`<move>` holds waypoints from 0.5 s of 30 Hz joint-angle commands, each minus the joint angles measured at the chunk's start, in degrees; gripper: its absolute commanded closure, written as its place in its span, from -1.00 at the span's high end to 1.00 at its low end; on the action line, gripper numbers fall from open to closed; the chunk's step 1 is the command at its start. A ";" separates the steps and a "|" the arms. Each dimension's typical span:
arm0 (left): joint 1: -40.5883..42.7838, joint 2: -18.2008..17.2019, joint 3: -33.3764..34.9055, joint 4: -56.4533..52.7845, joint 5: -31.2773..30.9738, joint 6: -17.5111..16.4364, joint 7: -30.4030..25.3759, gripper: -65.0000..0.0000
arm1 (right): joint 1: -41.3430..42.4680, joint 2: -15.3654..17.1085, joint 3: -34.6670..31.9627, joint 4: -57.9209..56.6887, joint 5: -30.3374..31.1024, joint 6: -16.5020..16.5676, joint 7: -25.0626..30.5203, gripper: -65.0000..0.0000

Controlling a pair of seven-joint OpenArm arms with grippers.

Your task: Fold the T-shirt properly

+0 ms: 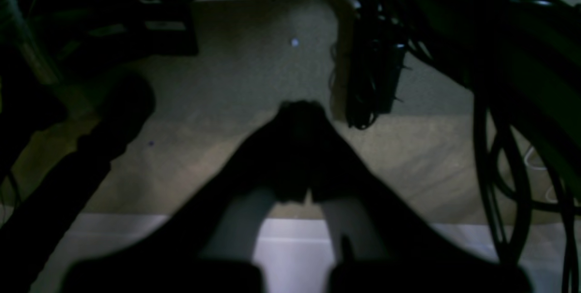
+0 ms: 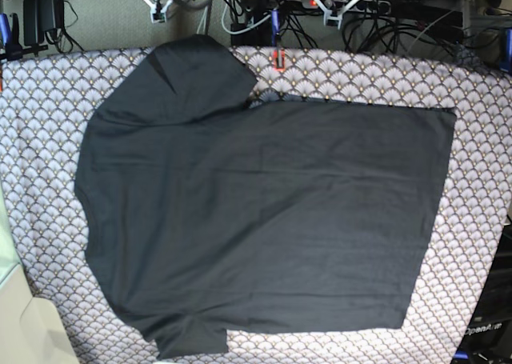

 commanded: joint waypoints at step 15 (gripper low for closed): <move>1.11 -0.28 0.17 -0.25 -0.05 -0.28 -0.05 -1.00 | -3.16 2.71 -0.25 0.01 0.29 -0.75 4.51 -1.00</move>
